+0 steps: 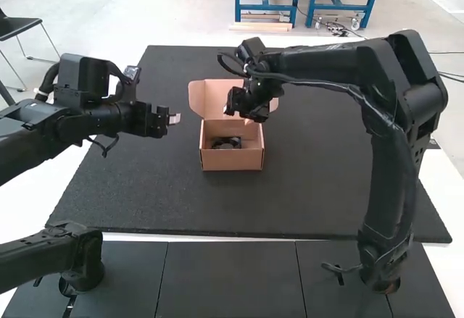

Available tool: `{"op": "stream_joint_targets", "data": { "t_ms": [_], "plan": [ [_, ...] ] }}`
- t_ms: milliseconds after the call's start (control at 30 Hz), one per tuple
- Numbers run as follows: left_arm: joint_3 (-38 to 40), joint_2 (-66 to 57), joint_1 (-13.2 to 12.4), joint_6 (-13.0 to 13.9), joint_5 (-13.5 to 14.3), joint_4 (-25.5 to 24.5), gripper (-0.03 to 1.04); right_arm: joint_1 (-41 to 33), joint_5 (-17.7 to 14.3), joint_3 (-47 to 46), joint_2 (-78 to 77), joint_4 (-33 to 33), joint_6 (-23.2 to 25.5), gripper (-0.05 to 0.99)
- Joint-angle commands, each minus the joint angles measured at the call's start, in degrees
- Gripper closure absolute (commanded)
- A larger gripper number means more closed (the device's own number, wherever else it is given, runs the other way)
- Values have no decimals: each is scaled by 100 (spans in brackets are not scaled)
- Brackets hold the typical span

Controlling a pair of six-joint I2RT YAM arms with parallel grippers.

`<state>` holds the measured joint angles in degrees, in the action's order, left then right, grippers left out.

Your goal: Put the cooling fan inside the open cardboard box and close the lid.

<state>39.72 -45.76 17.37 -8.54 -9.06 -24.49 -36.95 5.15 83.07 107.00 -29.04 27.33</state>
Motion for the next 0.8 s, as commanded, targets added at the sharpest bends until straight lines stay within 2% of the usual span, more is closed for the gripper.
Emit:
{"op": "stream_joint_targets", "data": {
  "t_ms": [0, 100, 167, 200, 233, 533, 767],
  "plan": [
    [229, -100, -31, -96, -34, 67, 5, 12, 329, 456, -127, -164, -474, 25],
    [378, -320, -40, -140, 27, 120, 5, 12, 259, 517, -373, -339, -1248, 19],
    [492, -504, -40, -140, 115, 164, 5, 39, 180, 474, -514, -436, -1459, 10],
    [545, -601, -40, -140, 141, 190, 5, 91, 30, 421, -584, -506, -1617, 5],
    [598, -698, -40, -140, 194, 225, 5, 153, -58, 342, -654, -603, -1731, 4],
    [721, -1374, -40, -140, 546, 762, 5, 970, -198, -766, -1735, -322, -2127, 4],
    [730, -1779, -58, -140, 853, 1245, 5, 1498, -207, -1495, -2210, 504, -2250, 4]
  ]
}}
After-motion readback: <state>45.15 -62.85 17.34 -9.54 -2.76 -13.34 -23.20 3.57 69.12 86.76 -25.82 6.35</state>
